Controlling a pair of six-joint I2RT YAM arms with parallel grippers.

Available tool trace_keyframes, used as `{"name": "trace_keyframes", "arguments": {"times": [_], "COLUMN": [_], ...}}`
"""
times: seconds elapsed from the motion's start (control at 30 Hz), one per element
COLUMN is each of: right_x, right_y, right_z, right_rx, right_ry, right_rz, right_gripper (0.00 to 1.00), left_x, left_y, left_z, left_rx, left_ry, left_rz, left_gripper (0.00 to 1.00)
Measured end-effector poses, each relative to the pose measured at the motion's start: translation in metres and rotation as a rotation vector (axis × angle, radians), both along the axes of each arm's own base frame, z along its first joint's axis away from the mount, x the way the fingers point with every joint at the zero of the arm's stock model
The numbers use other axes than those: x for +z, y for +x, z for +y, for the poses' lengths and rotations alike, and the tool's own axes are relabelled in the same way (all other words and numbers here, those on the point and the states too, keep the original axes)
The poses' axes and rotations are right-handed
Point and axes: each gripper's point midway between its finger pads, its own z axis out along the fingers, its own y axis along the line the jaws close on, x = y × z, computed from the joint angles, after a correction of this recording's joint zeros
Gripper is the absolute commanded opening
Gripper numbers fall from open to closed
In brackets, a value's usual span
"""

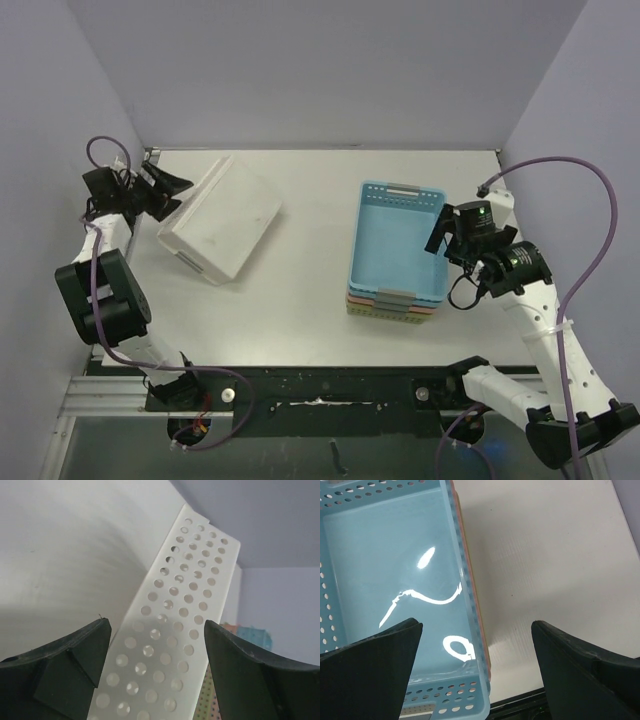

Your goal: Turn the large container upside down

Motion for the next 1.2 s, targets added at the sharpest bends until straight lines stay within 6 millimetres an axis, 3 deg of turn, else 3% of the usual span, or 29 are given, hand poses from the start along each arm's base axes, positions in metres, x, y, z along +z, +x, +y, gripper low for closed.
{"name": "trace_keyframes", "arguments": {"times": [0.1,0.37,0.5,0.6,0.73,0.87,0.93,1.03,1.1,1.2], "right_x": [-0.001,-0.003,-0.002,0.002,0.013,0.016,0.011,0.002,-0.004,-0.010], "right_y": [0.003,0.010,0.010,0.010,0.014,0.022,0.025,0.032,0.036,0.044], "right_z": [0.003,0.014,0.018,0.022,0.036,0.065,0.080,0.107,0.123,0.145], "right_rx": [0.018,0.060,0.076,0.083,0.091,0.111,0.119,0.145,0.169,0.198], "right_ry": [-0.005,-0.008,-0.005,0.001,0.003,0.012,0.018,0.021,0.017,0.022], "right_rz": [0.009,0.019,0.017,0.011,-0.004,-0.008,0.006,0.034,0.047,0.054], "right_gripper": [0.98,0.98,0.98,0.98,0.98,0.98,0.98,0.98,0.98,0.98], "left_x": [-0.009,-0.064,-0.065,-0.048,0.002,0.060,0.074,0.067,0.047,-0.003], "left_y": [-0.011,-0.053,-0.058,-0.054,-0.044,-0.055,-0.071,-0.097,-0.117,-0.156], "left_z": [0.012,0.033,0.039,0.030,-0.015,-0.103,-0.144,-0.190,-0.212,-0.231], "left_rx": [0.041,0.095,0.125,0.134,0.103,-0.006,-0.074,-0.164,-0.220,-0.317], "left_ry": [0.145,0.396,0.548,0.684,0.831,0.885,0.888,0.871,0.862,0.846], "left_rz": [0.070,0.351,0.420,0.412,0.275,0.053,-0.019,-0.049,-0.031,0.037], "left_gripper": [0.76,0.78,0.78,0.79,0.79,0.79,0.80,0.80,0.80,0.80]}}
